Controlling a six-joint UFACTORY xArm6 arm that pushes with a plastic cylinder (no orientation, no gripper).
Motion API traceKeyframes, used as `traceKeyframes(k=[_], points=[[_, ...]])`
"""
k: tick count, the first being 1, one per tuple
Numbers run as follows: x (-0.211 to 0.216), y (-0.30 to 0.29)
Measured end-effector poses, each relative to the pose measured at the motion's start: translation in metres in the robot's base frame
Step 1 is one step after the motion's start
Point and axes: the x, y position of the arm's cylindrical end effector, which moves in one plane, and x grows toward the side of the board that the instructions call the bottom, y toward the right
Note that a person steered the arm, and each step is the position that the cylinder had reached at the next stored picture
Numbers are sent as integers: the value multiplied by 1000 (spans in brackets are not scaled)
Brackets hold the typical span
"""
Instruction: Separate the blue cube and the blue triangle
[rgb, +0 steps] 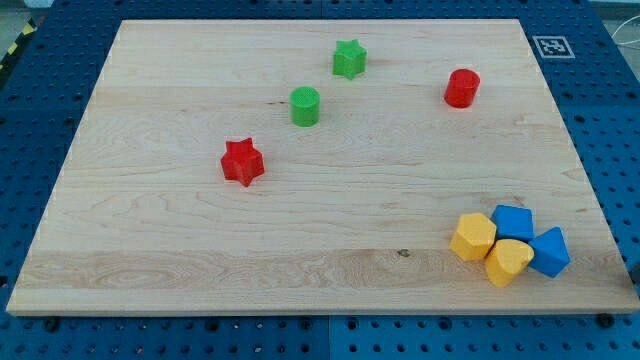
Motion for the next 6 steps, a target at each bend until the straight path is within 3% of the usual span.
traceKeyframes(k=[6], points=[[-41,-85]])
